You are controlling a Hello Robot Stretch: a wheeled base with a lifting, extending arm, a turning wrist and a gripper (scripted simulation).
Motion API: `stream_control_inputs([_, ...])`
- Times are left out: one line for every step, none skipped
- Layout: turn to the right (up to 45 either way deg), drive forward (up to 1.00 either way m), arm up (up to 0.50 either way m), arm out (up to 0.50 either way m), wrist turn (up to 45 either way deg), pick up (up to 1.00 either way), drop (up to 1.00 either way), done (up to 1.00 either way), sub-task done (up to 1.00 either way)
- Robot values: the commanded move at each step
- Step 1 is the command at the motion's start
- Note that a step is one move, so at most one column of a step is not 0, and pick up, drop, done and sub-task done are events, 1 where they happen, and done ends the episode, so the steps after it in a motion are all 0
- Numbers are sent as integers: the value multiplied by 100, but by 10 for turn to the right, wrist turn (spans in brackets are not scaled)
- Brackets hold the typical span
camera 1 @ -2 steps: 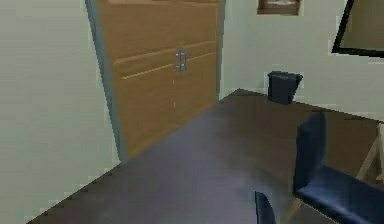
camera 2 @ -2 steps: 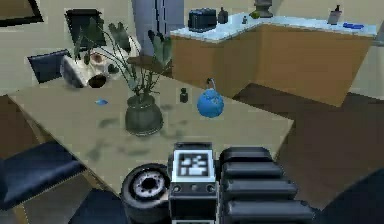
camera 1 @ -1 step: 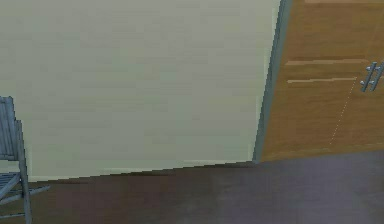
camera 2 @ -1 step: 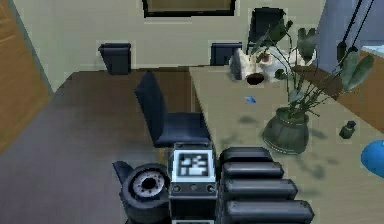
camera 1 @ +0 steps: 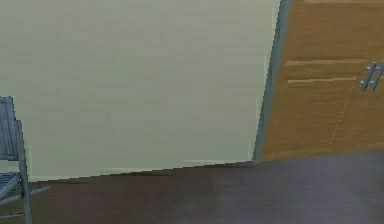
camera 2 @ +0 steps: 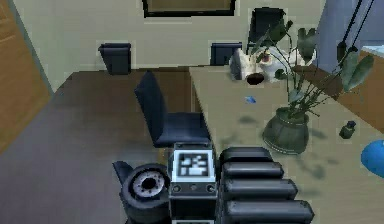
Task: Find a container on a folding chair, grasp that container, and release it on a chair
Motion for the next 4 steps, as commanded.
stream_control_inputs([0,0,0,28,0,0,0,0,0])
stream_control_inputs([0,0,0,0,450,0,0,0,0])
stream_control_inputs([0,0,0,0,450,0,0,0,0])
stream_control_inputs([0,0,0,0,450,0,0,0,0])
